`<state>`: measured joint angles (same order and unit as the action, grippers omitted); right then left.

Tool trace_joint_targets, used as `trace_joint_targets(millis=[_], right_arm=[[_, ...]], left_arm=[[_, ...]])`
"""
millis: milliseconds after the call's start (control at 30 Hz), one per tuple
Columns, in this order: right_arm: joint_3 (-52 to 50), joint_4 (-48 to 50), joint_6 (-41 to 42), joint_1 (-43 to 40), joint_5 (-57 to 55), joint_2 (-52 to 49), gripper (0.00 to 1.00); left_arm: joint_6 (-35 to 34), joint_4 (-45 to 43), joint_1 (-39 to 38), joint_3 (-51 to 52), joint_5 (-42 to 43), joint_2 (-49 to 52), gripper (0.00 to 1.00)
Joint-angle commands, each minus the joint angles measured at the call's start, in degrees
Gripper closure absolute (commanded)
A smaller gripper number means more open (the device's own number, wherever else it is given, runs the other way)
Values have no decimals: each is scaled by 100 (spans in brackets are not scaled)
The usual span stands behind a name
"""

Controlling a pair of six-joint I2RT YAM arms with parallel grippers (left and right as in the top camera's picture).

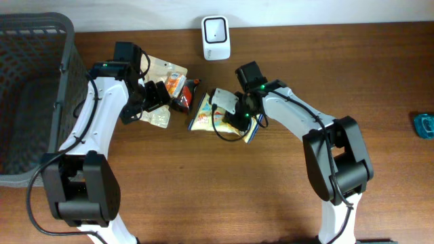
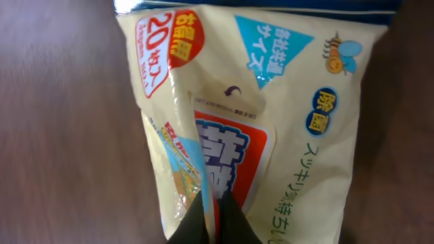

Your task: Scan the item barcode

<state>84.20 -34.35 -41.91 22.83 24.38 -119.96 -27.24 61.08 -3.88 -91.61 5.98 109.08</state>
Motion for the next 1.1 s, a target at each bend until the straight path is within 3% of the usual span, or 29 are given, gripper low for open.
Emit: trace_joint_targets(millis=[0, 133, 300, 500, 633, 767, 933, 1067], right_arm=[[146, 302, 1884, 9, -409, -136, 96], [647, 455, 3080, -153, -404, -57, 96], [1412, 503, 3891, -295, -407, 24, 96], [1692, 1757, 4662, -431, -407, 24, 96], [1692, 1287, 5316, -566, -393, 24, 96], [1692, -173, 5191, -695, -120, 24, 96], [1692, -2229, 3604, -837, 933, 24, 96], [1692, -3136, 2964, -874, 1123, 24, 96]], left_arm=[[-48, 9, 28, -26, 20, -13, 1], [-50, 9, 31, -26, 20, -13, 1], [-48, 9, 28, -26, 20, -13, 1], [-48, 9, 28, -26, 22, -13, 1], [-50, 9, 31, -26, 22, -13, 1], [-48, 11, 31, -26, 20, -13, 1], [-48, 9, 28, -26, 22, -13, 1], [-48, 9, 31, -26, 20, -13, 1]])
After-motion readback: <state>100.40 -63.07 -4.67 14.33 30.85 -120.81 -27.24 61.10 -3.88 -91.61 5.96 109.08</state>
